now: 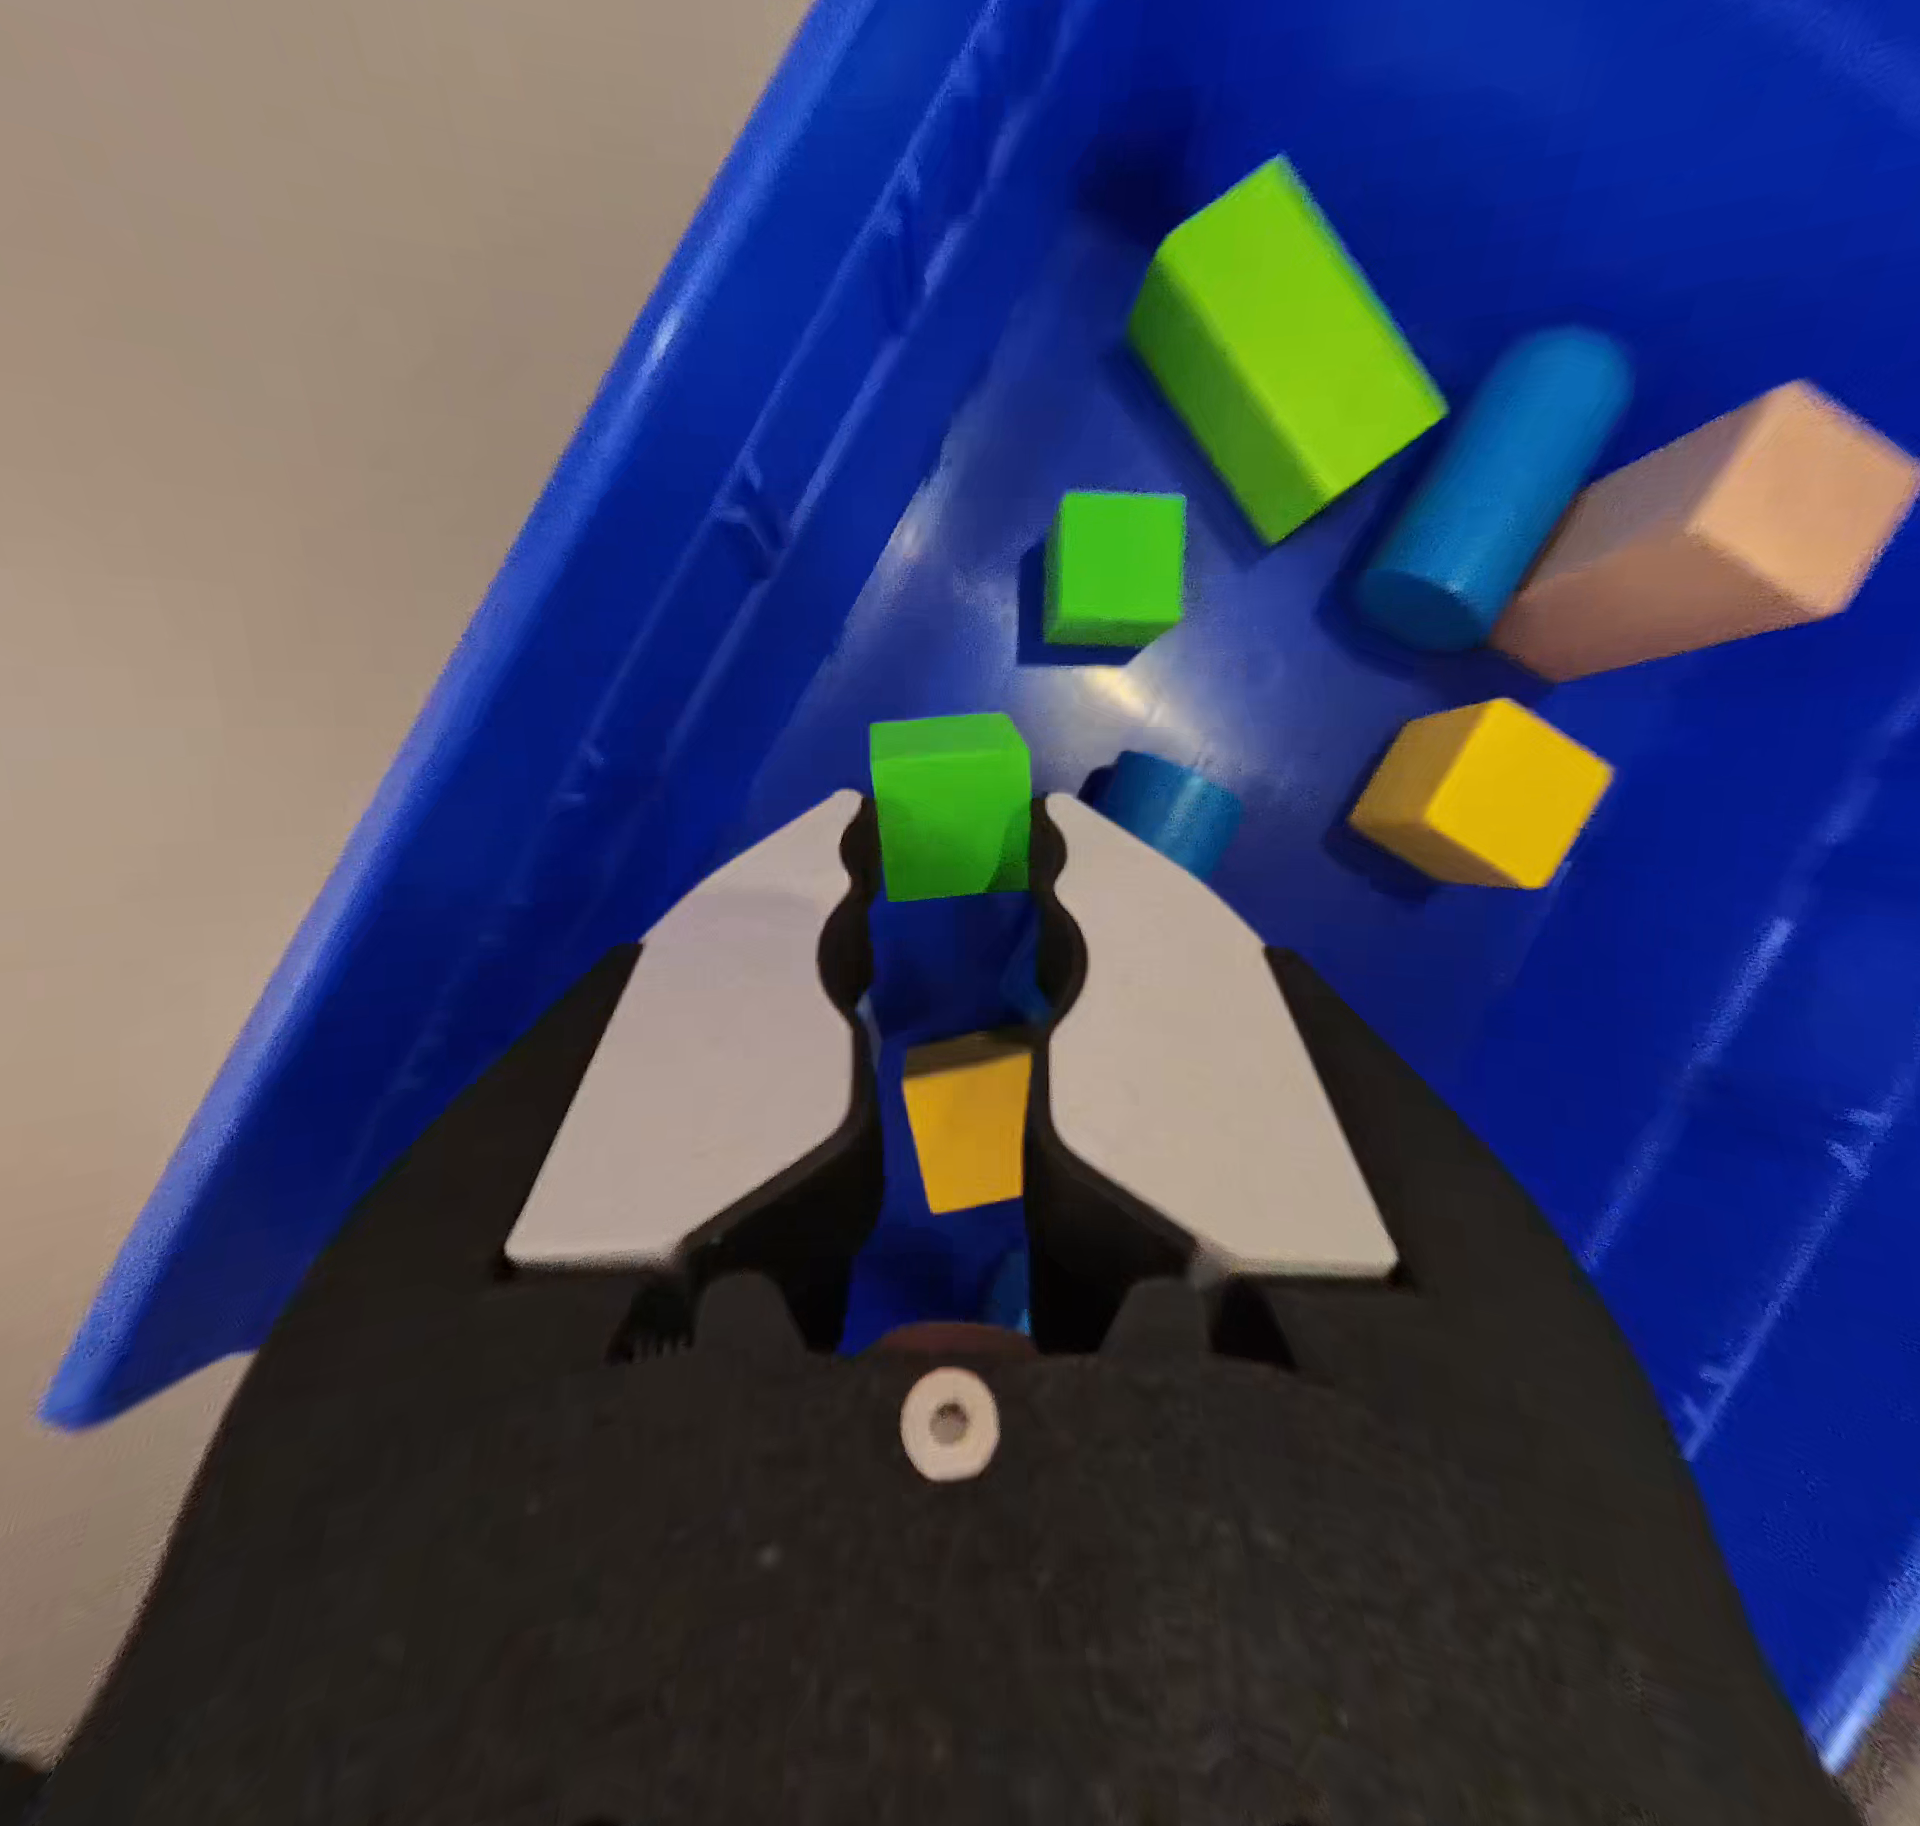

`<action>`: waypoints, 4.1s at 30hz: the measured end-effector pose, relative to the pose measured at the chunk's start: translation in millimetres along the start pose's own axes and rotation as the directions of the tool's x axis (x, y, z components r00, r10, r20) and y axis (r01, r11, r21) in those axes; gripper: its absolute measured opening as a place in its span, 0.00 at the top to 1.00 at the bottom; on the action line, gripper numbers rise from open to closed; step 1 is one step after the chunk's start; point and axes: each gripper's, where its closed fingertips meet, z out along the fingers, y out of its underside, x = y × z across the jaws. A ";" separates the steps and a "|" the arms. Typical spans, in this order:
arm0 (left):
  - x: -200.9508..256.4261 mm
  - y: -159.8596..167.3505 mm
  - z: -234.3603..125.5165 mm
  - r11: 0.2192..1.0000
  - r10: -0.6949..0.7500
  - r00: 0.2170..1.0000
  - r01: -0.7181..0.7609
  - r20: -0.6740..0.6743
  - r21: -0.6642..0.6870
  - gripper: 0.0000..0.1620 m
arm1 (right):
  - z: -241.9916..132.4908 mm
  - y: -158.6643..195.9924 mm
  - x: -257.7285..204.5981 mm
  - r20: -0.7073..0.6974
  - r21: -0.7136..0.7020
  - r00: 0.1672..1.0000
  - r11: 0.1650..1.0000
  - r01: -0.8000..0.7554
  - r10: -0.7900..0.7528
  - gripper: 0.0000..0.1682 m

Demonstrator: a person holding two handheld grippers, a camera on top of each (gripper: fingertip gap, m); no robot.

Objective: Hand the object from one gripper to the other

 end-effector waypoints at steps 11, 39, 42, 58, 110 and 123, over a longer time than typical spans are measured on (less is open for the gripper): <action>5.3 12.9 8.8 0.998 -0.012 1.000 0.010 -0.026 -0.057 0.73 | 27.2 23.4 -2.1 -0.031 -0.284 0.996 0.956 0.076 -0.088 0.84; -132.0 -149.8 -29.4 0.943 0.074 0.885 0.087 0.459 -0.320 0.68 | -99.3 66.5 -214.0 -0.073 0.625 0.946 0.725 0.291 -0.316 0.66; -168.9 -168.1 14.5 0.901 -0.058 0.873 0.255 0.484 -0.352 0.66 | -103.5 61.6 -220.2 0.039 0.651 0.957 0.734 0.193 -0.286 0.68; -305.9 -158.4 144.5 0.679 -0.035 0.636 0.581 0.771 -0.448 0.67 | -105.1 78.4 -207.3 0.165 0.632 0.960 0.772 0.072 -0.224 0.68; 139.1 -168.8 176.9 0.699 -0.715 0.403 0.439 -0.572 -0.565 0.78 | -148.2 -102.9 -276.8 0.251 0.870 0.701 0.472 0.138 -0.668 0.80; 52.6 -61.7 55.2 0.945 -0.317 0.872 0.257 -0.373 -0.204 0.72 | -208.2 -108.6 -98.0 0.199 0.784 0.927 0.620 0.044 -0.318 0.80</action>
